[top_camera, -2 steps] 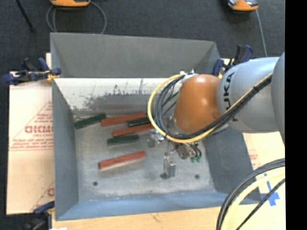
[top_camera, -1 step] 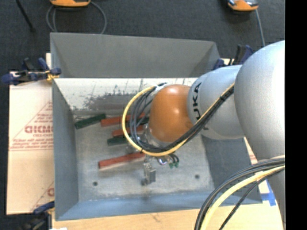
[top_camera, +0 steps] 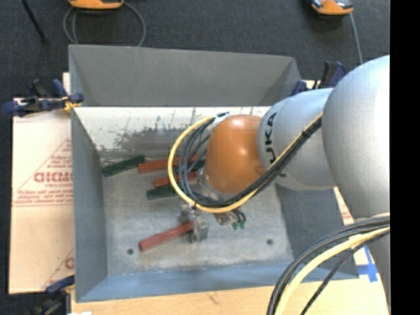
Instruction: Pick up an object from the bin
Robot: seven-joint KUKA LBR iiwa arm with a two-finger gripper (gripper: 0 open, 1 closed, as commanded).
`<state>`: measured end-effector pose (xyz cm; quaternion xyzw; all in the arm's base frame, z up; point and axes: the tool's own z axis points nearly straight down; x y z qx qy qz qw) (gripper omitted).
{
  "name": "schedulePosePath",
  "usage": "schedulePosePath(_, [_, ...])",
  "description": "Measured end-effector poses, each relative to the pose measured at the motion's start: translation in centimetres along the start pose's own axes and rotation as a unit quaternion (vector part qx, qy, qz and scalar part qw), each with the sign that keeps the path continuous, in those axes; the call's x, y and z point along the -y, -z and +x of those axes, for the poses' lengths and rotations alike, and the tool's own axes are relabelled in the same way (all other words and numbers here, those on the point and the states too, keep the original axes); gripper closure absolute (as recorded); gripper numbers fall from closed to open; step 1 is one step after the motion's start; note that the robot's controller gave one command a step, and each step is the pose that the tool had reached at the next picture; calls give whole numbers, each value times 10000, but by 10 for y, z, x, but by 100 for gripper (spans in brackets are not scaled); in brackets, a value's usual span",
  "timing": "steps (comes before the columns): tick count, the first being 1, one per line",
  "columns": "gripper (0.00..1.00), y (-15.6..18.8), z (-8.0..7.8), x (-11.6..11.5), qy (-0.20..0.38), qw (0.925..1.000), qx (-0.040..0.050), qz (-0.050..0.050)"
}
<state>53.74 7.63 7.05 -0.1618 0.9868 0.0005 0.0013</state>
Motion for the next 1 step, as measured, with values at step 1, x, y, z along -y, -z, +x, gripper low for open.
schedulePosePath(1, [100, 138, 21, -26, -94, 9999, 34, 13])
